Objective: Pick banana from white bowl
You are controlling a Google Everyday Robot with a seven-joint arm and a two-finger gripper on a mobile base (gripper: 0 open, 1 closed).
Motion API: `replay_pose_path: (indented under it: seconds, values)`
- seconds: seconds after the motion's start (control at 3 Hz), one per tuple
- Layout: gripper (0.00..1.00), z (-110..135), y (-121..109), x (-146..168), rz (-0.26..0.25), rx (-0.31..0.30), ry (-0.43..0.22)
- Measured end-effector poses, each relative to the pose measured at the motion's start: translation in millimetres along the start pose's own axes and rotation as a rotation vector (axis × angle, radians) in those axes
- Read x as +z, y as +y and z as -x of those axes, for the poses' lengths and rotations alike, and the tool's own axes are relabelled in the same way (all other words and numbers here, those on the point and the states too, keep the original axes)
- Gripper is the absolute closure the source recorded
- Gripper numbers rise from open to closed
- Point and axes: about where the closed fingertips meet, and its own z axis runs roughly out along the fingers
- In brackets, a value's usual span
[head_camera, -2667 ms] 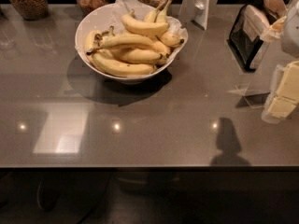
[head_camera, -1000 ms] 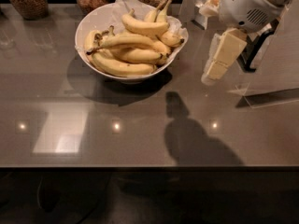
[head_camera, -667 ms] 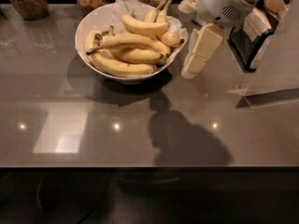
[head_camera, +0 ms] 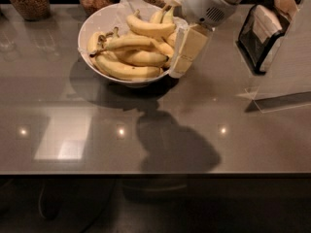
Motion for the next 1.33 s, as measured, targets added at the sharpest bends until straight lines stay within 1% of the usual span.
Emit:
replay_pose_path:
  seconds: [0.33,0.67,1.0,1.33]
  values:
    - [0.00,10,-17,13,-0.022,-0.011,-0.068]
    - [0.02,27,-33,36,-0.015,-0.026,-0.154]
    - [0.19,41,-41,58,0.013,-0.034,-0.222]
    - [0.27,48,-42,72,0.045,-0.034,-0.263]
